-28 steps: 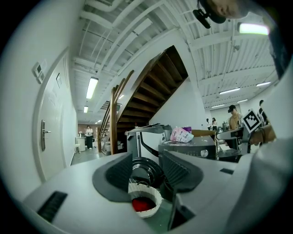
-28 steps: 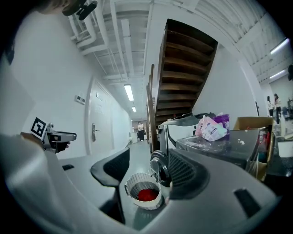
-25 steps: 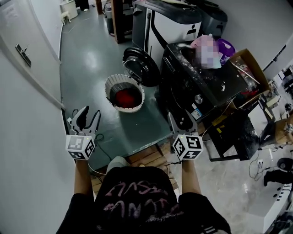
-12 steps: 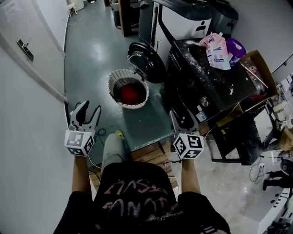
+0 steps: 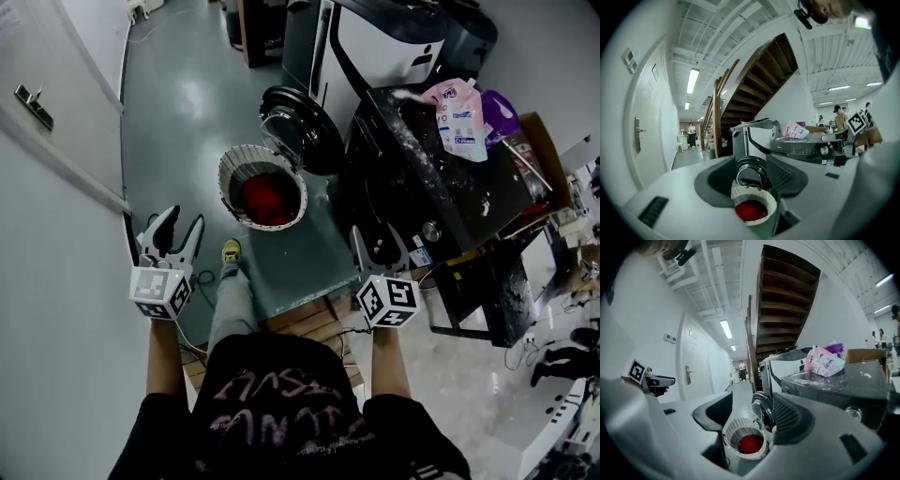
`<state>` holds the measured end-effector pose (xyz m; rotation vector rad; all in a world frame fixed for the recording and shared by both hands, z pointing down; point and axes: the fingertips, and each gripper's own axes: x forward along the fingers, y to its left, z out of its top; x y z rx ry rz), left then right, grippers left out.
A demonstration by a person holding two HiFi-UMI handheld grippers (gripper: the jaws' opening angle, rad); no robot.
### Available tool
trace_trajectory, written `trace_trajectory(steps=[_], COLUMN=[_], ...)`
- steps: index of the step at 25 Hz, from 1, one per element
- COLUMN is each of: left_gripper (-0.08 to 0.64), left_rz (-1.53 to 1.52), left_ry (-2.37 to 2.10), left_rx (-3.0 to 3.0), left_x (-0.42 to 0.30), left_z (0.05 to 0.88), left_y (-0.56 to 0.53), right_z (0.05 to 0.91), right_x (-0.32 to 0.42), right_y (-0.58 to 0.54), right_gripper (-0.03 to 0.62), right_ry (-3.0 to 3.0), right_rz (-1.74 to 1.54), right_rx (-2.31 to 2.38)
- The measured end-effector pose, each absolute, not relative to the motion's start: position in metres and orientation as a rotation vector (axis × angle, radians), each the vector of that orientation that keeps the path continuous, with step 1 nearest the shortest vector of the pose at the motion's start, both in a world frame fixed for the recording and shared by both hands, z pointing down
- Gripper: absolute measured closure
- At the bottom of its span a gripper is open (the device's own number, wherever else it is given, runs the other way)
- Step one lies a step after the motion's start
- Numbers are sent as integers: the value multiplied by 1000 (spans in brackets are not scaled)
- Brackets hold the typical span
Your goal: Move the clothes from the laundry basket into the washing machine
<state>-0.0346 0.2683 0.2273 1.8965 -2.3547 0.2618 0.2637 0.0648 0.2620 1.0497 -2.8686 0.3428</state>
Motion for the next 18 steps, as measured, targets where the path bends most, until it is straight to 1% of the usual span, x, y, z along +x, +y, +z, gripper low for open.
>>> trace_trajectory(steps=[8,18], left_gripper=[351,351], left_rz=[212,154], left_ry=[-2266,-2154], left_rx=[1897,1940], left_x=[-118,-243], left_z=[270,302], left_y=[223,153], right_z=[287,294], right_x=[189,67], right_y=[33,-14], right_gripper=[324,324], right_ry=[-2786,-2715], right_rz=[350,350], right_rx=[1082,1141])
